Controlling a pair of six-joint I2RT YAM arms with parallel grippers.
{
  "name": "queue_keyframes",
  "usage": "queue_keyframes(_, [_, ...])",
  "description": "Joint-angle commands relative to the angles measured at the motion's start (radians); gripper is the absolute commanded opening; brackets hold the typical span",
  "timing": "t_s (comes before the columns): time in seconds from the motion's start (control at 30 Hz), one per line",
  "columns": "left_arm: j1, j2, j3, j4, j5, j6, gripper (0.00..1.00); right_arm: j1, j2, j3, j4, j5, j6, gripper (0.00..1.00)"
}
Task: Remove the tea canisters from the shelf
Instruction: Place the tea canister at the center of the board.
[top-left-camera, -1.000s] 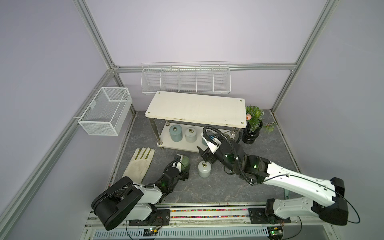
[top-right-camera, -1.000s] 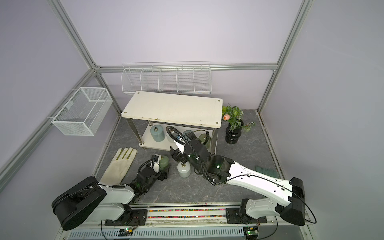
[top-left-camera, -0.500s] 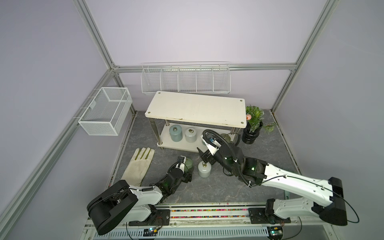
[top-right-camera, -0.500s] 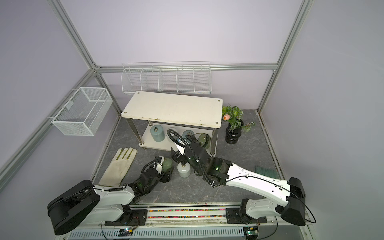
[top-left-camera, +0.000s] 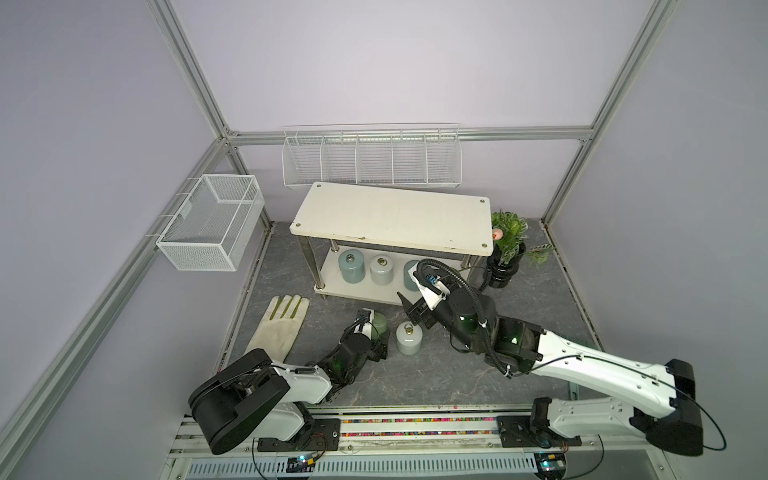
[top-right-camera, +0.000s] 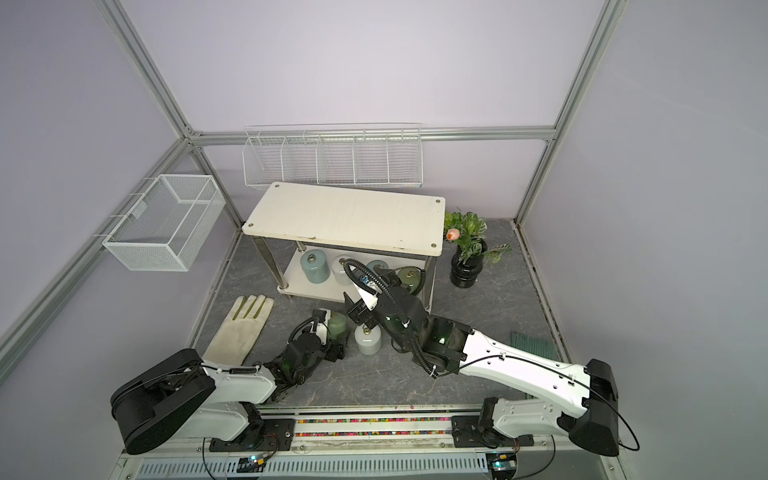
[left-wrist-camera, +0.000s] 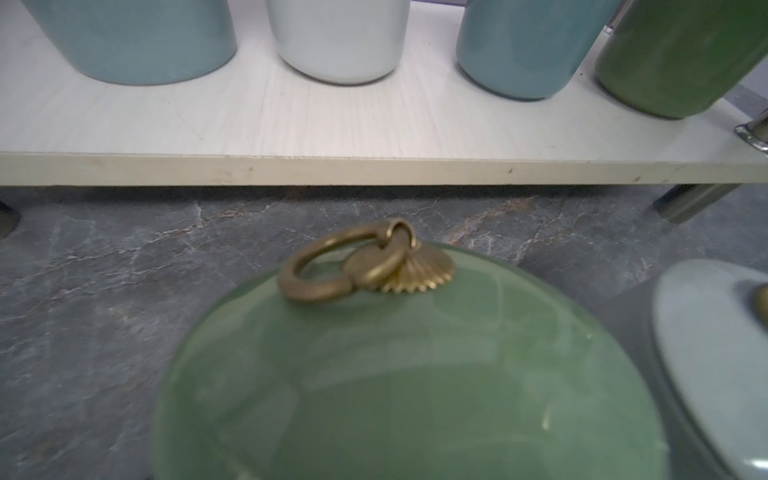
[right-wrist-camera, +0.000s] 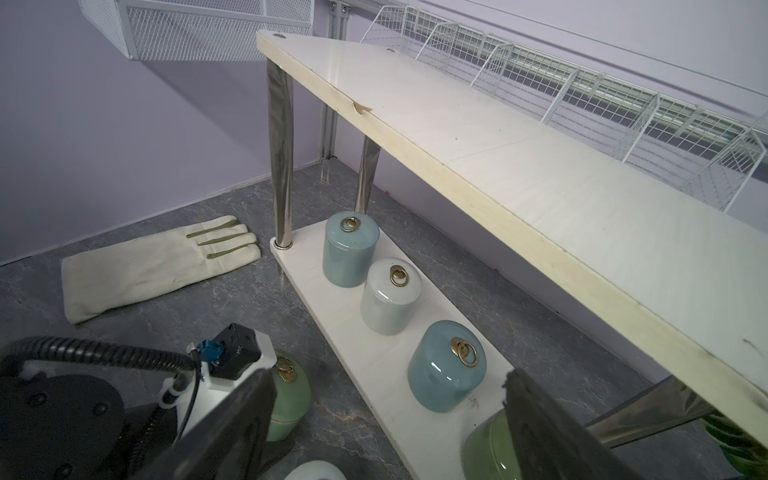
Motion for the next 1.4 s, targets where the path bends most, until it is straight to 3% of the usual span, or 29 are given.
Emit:
queue_keyframes(0.0, [-0.022,0.059,-0.015,-0.149,0.028,-0.038,0.87,0.005,-0.001,-0.015,0.038,0.018,-0.018,0.89])
queue_keyframes(0.23, [-0.102,0.093,-0.042,-0.138,-0.055,-0.095,0.83,0.005,0.019,-0.008,0.047,0.023,-0.033,0.89])
queue_keyframes(0.67, [-0.153,0.048,-0.041,-0.216,-0.105,-0.138,0.93,0.005,0.013,-0.004,0.03,0.012,-0.02,0.89])
queue_keyframes(0.73, [-0.167,0.036,-0.041,-0.23,-0.115,-0.142,1.0,0.005,0.007,-0.007,0.032,0.011,-0.018,0.89])
queue_keyframes(0.87, [-0.187,-0.014,-0.031,-0.29,-0.13,-0.147,1.0,0.005,-0.004,-0.017,0.032,0.005,-0.013,0.89])
queue_keyframes(1.0, [-0.201,-0.176,-0.024,-0.419,-0.131,-0.163,1.0,0.005,-0.014,-0.031,0.042,0.004,-0.016,0.89])
queue_keyframes(1.27, [-0.242,-0.712,0.007,-0.803,-0.164,-0.174,1.0,0.005,-0.017,-0.05,0.067,-0.012,-0.025,0.89])
queue_keyframes(1.37, [-0.258,-0.822,0.065,-0.897,-0.187,-0.158,1.0,0.006,-0.021,-0.055,0.072,-0.014,-0.03,0.89])
